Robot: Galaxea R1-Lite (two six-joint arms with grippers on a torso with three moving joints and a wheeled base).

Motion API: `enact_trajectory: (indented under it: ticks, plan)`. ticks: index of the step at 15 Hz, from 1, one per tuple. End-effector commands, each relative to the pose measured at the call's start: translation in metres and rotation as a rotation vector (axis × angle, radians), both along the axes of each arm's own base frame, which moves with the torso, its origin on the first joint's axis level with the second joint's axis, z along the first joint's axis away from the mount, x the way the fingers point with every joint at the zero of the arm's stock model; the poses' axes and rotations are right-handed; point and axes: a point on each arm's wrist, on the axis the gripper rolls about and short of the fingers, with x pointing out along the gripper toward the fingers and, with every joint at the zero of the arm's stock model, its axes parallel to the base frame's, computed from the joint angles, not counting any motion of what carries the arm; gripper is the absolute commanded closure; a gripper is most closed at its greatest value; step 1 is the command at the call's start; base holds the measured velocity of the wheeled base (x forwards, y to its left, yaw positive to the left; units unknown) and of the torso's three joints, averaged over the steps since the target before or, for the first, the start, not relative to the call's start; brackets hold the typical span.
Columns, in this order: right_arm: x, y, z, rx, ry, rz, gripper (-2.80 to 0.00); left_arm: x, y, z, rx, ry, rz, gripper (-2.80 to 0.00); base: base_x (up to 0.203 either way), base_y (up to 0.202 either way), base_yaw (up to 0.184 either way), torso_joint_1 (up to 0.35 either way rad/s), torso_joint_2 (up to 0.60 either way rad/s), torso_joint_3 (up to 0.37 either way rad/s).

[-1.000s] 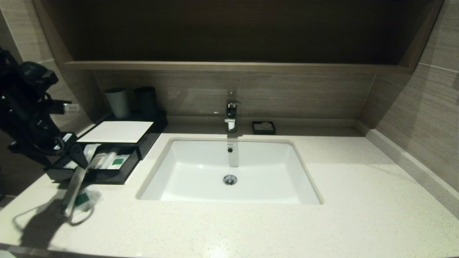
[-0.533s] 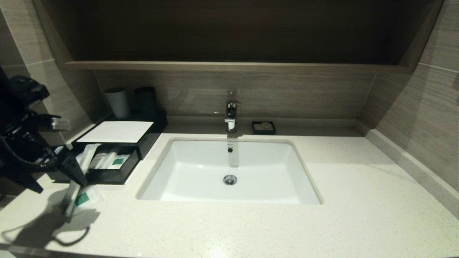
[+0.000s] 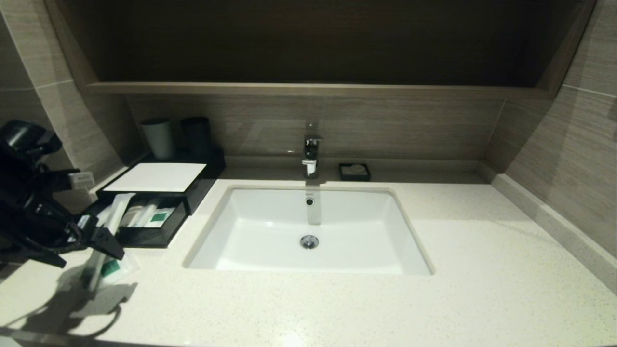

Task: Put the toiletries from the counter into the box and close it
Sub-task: Place the bathroom toiletry into the drawer

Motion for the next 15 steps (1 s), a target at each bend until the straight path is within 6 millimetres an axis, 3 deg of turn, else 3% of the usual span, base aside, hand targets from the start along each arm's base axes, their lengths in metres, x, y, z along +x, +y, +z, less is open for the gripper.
enact_trajectory:
  ticks: [1,7,15]
  plan:
    - [0.0,0.0,0.0,0.0,0.0,0.002,0.0,-0.005,-0.001,-0.005,-0.004,0.018,0.0,-2.8,0.0,0.0,0.0,0.0,0.0,0.0]
    - [0.0,0.0,0.0,0.0,0.0,0.0,0.0,-0.002,0.0,-0.022,-0.01,0.007,0.033,-2.8,0.0,0.0,0.0,0.0,0.0,0.0]
    - [0.0,0.0,0.0,0.0,0.0,0.0,0.0,-0.001,0.01,-0.03,-0.01,0.02,0.068,-2.8,0.0,0.0,0.0,0.0,0.0,0.0]
